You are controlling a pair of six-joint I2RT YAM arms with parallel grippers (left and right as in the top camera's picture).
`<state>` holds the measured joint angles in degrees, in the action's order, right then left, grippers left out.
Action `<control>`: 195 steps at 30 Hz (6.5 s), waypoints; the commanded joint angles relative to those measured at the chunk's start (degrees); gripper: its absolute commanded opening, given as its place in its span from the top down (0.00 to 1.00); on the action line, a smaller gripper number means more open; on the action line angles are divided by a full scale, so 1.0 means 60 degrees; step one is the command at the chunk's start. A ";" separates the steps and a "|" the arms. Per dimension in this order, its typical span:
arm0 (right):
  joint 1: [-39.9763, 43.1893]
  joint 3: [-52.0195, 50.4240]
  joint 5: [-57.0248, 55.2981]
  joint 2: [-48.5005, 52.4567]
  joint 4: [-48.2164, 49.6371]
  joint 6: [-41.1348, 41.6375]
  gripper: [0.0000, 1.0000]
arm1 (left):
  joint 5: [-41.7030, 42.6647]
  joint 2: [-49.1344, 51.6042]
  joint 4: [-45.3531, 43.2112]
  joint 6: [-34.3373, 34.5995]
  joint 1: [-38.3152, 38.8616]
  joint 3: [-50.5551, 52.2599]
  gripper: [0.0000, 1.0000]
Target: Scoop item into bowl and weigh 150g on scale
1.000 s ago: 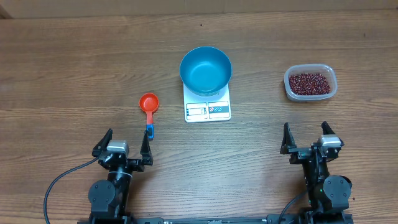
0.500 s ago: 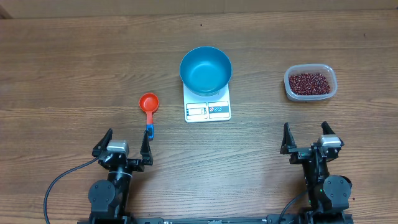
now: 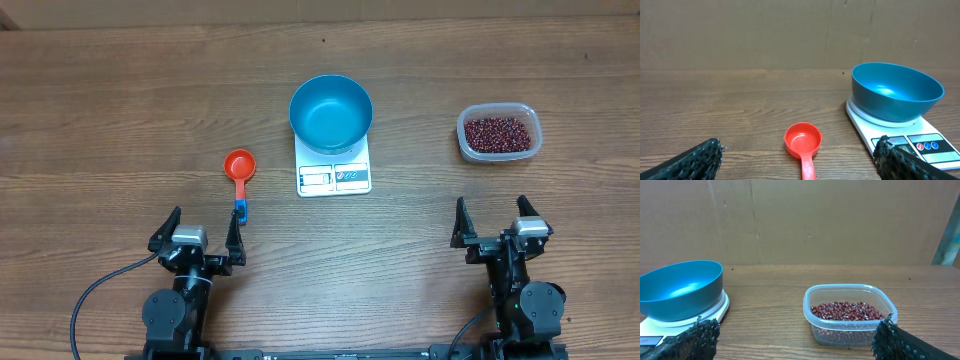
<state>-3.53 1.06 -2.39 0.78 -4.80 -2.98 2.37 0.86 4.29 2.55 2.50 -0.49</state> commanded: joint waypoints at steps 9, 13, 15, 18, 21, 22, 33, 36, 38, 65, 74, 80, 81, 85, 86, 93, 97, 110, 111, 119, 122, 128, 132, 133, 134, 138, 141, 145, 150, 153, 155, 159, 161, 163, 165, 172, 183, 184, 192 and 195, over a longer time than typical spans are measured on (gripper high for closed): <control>-0.0080 -0.0102 -0.0055 -0.0102 0.0029 0.0069 0.00 | 0.0182 -0.0102 0.0386 -0.0215 -0.0055 -0.0215 0.00; -0.0080 -0.0102 -0.0055 -0.0102 0.0026 0.0069 0.00 | 0.0120 -0.0102 0.1002 -0.0219 -0.0058 -0.0601 0.00; -0.0080 -0.0102 -0.0055 -0.0102 0.0026 0.0069 0.00 | 0.0095 -0.0102 0.1293 -0.0219 -0.0055 -0.0841 0.00; -0.0080 -0.0102 -0.0055 -0.0102 0.0026 0.0069 0.00 | 0.0033 -0.0098 0.1712 -0.0219 -0.0055 -0.1268 0.00; -0.0080 -0.0102 -0.0055 -0.0102 0.0029 0.0069 0.00 | -0.0044 -0.0055 0.2011 -0.0222 -0.0055 -0.1647 0.00; -0.0080 -0.0102 -0.0055 -0.0102 0.0029 0.0069 0.00 | -0.0044 -0.0004 0.2080 -0.0222 -0.0055 -0.1759 0.00; -0.0080 -0.0102 -0.0058 -0.0102 0.0029 0.0069 0.00 | -0.0036 0.1861 0.2364 -0.0222 -0.0055 -0.2852 0.00; -0.0080 -0.0102 -0.0055 -0.0102 0.0029 0.0069 0.00 | -0.0040 0.2626 0.2408 -0.0226 -0.0055 -0.3330 0.00; -0.0080 -0.0102 -0.0055 -0.0102 0.0029 0.0069 0.00 | -0.0036 0.3231 0.2499 -0.0226 -0.0055 -0.3734 0.00; -0.0080 -0.0102 -0.0055 -0.0102 0.0029 0.0069 0.00 | 0.0007 0.8014 0.4881 -0.0237 -0.0055 -0.7249 0.01; -0.0080 -0.0102 -0.0055 -0.0102 0.0029 0.0069 0.00 | 0.0007 0.8160 0.5533 -0.0237 -0.0055 -0.7814 0.00; -0.0080 -0.0102 -0.0055 -0.0102 0.0026 0.0069 0.00 | 0.0044 0.8491 0.6102 -0.0302 -0.0055 -0.8473 0.01; -0.0080 -0.0102 -0.0055 -0.0102 0.0029 0.0069 0.00 | 0.0040 0.8572 0.6204 -0.0306 -0.0055 -0.8582 0.00; -0.0080 -0.0102 -0.0055 -0.0102 0.0029 0.0069 0.00 | 0.0106 0.9082 0.6663 -0.0404 -0.0055 -0.9122 0.01; -0.0080 -0.0102 -0.0055 -0.0102 0.0029 0.0069 0.00 | 0.0120 0.9205 0.6732 -0.0401 -0.0055 -0.9231 0.00; -0.0080 -0.0102 -0.0055 -0.0102 0.0029 0.0069 0.00 | 0.0335 1.0302 0.7096 -0.0437 -0.0055 -0.9949 0.00; -0.0080 -0.0102 -0.0055 -0.0102 0.0029 0.0069 0.00 | 0.0364 1.1038 0.7555 -0.0433 -0.0055 -1.0455 0.00; -0.0080 -0.0102 -0.0055 -0.0102 0.0026 0.0069 0.00 | 0.0368 1.4120 0.9847 -0.0794 -0.0058 -1.3529 0.00; -0.0080 -0.0102 -0.0055 -0.0102 0.0029 0.0069 0.00 | 0.0368 1.4305 0.9974 -0.0794 -0.0055 -1.3701 0.00; -0.0080 -0.0102 -0.0055 -0.0102 0.0026 0.0069 0.00 | 0.0361 1.5238 1.0437 -0.0790 -0.0055 -1.3908 0.01; -0.0080 -0.0102 -0.0055 -0.0102 0.0026 0.0069 0.00 | 0.0361 1.5402 1.0440 -0.0790 -0.0055 -1.3908 0.01; -0.0080 -0.0102 -0.0055 -0.0102 0.0029 0.0069 0.00 | 0.0361 1.5544 1.0433 -0.0787 -0.0055 -1.3908 0.00; -0.0080 -0.0102 -0.0055 -0.0102 0.0029 0.0069 0.00 | 0.0361 1.5544 1.0433 -0.0787 -0.0055 -1.3908 0.01; -0.0080 -0.0102 -0.0055 -0.0102 0.0029 0.0069 0.00 | 0.0357 1.5544 1.0433 -0.0790 -0.0055 -1.3908 0.00; -0.0080 -0.0102 -0.0055 -0.0102 0.0026 0.0069 0.00 | 0.0357 1.5544 1.0433 -0.0787 -0.0055 -1.3908 0.01; -0.0080 -0.0102 -0.0055 -0.0102 0.0026 0.0069 0.00 | 0.0357 1.5544 1.0386 -0.0790 -0.0055 -1.3908 0.00; -0.0080 -0.0102 -0.0055 -0.0102 0.0026 0.0069 0.00 | 0.0357 1.5544 1.0316 -0.0790 -0.0055 -1.3908 0.00; -0.0080 -0.0102 -0.0055 -0.0102 0.0029 0.0069 0.00 | 0.0346 1.5591 1.0236 -0.0892 -0.0058 -1.3908 0.00; -0.0080 -0.0102 -0.0055 -0.0102 0.0029 0.0069 0.00 | 0.0248 1.5864 1.0233 -0.0973 -0.0058 -1.3908 0.00; -0.0080 -0.0102 -0.0055 -0.0102 0.0029 0.0069 0.00 | 0.0251 1.6170 1.0116 -0.0969 -0.0113 -1.3908 0.00; -0.0080 -0.0102 -0.0055 -0.0102 0.0029 0.0069 0.00 | 0.0255 1.6400 1.0010 -0.0969 -0.0175 -1.3908 0.00; -0.0080 -0.0102 -0.0055 -0.0102 0.0029 0.0069 0.00 | 0.0255 1.6925 0.9919 -0.0969 -0.0444 -1.3912 0.00; -0.0080 -0.0102 -0.0055 -0.0102 0.0029 0.0069 0.00 | 0.0251 1.7125 0.9883 -0.0976 -0.0608 -1.3912 0.00; -0.0080 -0.0102 -0.0055 -0.0102 0.0029 0.0069 0.00 | 0.0291 1.7278 0.9814 -0.1089 -0.0721 -1.3912 0.01; -0.0080 -0.0102 -0.0055 -0.0102 0.0029 0.0069 0.00 | 0.0288 1.7413 0.9752 -0.1220 -0.0790 -1.3912 0.00; -0.0080 -0.0102 -0.0055 -0.0102 0.0026 0.0069 0.00 | 0.0284 1.7482 0.9519 -0.1257 -0.0794 -1.3912 0.00; -0.0080 -0.0102 -0.0055 -0.0102 0.0029 0.0069 0.00 | 0.0288 1.7872 0.9205 -0.1249 -0.0790 -1.3908 0.00; -0.0080 -0.0102 -0.0055 -0.0102 0.0029 0.0069 0.00 | 0.0291 1.7937 0.9198 -0.1249 -0.0790 -1.3912 0.00; -0.0080 -0.0102 -0.0055 -0.0102 0.0026 0.0069 0.00 | 0.0291 1.8622 0.9052 -0.1286 -0.0780 -1.3912 0.01; -0.0080 -0.0102 -0.0055 -0.0102 0.0029 0.0069 0.00 | 0.0295 1.8895 0.8881 -0.1286 -0.0780 -1.3912 0.00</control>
<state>-3.53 1.06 -2.37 0.78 -4.78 -3.01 4.08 112.33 58.24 -3.62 -2.26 -82.78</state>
